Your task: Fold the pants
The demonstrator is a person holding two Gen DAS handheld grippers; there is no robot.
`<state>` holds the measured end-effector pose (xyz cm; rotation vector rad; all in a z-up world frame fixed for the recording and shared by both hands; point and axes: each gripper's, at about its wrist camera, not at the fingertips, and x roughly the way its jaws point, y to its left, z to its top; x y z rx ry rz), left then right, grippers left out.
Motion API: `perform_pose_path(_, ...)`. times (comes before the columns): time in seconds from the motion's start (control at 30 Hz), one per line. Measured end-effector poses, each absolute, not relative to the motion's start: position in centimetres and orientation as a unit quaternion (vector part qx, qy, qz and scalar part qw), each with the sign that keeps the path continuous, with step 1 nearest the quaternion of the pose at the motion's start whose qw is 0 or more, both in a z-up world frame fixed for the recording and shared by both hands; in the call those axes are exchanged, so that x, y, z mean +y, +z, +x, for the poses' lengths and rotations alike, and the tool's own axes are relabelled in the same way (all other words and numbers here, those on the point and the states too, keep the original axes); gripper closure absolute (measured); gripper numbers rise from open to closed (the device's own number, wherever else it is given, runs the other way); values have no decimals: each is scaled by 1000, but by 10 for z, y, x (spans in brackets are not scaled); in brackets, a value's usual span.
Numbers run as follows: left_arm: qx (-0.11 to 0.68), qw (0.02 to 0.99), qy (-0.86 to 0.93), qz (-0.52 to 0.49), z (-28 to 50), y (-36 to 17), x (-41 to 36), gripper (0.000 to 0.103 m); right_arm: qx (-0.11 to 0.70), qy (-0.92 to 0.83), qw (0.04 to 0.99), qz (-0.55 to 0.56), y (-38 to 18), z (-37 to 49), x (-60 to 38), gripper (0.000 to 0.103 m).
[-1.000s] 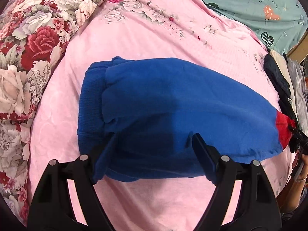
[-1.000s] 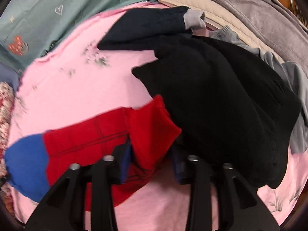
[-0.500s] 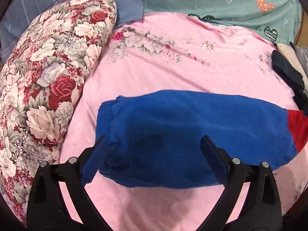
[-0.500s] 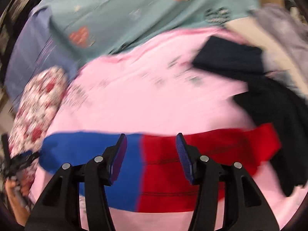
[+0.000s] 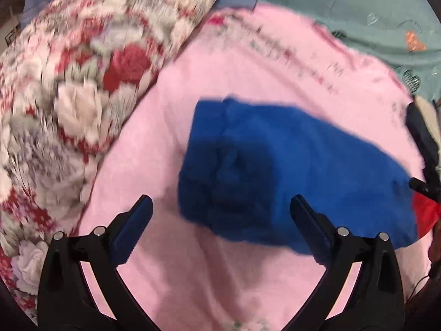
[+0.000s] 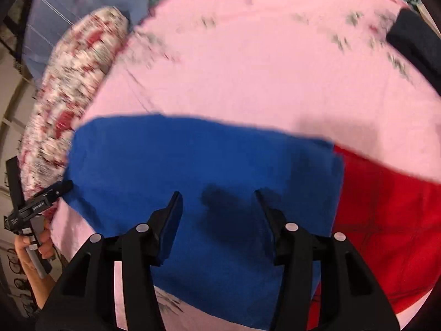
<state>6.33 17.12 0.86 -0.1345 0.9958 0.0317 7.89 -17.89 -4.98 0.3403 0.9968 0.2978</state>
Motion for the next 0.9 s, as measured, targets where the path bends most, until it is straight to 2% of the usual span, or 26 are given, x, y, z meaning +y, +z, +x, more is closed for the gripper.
perform_pose_path(0.2,434,899,-31,-42,93,32,111,2,429,162,872,171,-23,129,-169,50)
perform_pose_path(0.27,445,894,-33,-38,109,25,94,2,442,176,860,185,-34,147,-159,51)
perform_pose_path(0.33,472,881,-33,-32,123,6,81,2,462,202,839,202,-48,162,-144,59)
perform_pose_path(0.47,512,859,-12,-9,132,-33,75,2,491,210,824,191,-63,163,-133,60)
perform_pose_path(0.57,511,860,-1,-3,123,-40,78,2,511,252,798,195,-70,154,-127,60)
perform_pose_path(0.9,470,882,-31,1,136,3,43,2,525,257,802,125,-81,121,-115,62)
